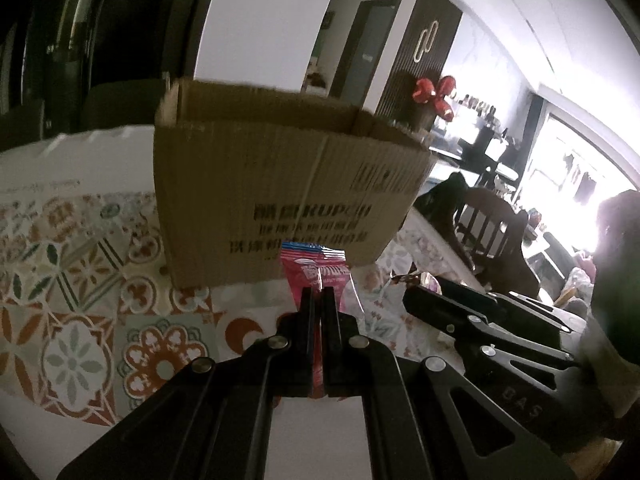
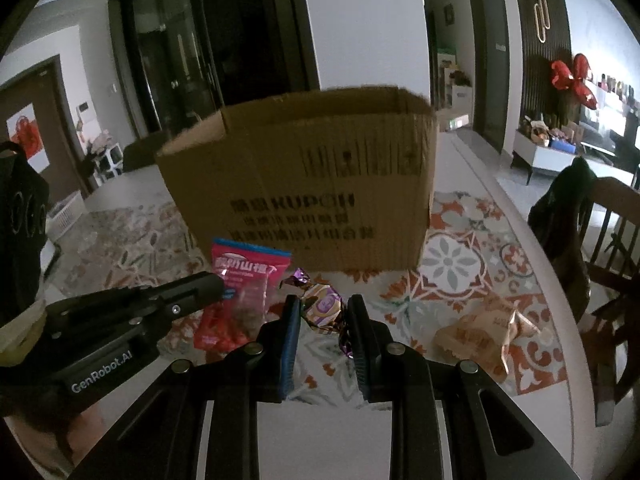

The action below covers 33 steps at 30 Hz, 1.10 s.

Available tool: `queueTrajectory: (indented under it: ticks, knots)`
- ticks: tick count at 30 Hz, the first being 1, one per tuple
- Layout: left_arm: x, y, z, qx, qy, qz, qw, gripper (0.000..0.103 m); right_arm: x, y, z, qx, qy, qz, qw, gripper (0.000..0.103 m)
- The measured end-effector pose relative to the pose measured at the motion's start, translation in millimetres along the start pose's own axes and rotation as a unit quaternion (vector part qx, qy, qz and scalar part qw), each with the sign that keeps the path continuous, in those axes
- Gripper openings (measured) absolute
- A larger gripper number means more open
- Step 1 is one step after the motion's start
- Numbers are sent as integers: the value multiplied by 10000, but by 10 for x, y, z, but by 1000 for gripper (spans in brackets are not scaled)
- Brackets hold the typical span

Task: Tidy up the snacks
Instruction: 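Carry both snacks over the box and open both grippers inside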

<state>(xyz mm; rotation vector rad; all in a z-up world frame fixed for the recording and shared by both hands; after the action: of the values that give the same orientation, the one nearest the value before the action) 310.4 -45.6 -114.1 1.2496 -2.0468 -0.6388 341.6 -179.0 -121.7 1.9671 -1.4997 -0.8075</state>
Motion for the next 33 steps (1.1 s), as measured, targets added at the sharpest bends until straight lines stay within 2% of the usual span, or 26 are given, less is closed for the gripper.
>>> queueTrajectory:
  ticks: [8,22,27,33]
  knots:
    - [94,302,-223,490,-204,-86,9986,4,-52,244,-184,360,10,-85,9993,25]
    - [115,638,-914,1279,-559,-309,9897,4,-103,604,-761,1115,118,-102,9936,25]
    - [76,635,-1154,1401,-659,-482,9868,4,-91,572,-1000,1151,190,-89,9931,26]
    - [-36,488,-1412,1333,-630,-681,9867,4,-72,437,-1271,1053,349,-51,9938,26]
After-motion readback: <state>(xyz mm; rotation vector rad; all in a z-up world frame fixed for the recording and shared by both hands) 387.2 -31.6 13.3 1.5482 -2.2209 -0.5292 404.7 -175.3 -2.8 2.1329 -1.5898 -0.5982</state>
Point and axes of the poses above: each gripper's, at about its wrist camera, not at the fingertips, and y roughly against the way its jaws point, x to its right, z to its underside, the point moved 7 cm from there along -y, roughly the way its jaws point, and after that the axes turned 8 degrees about -x, right-handed, at the moved point
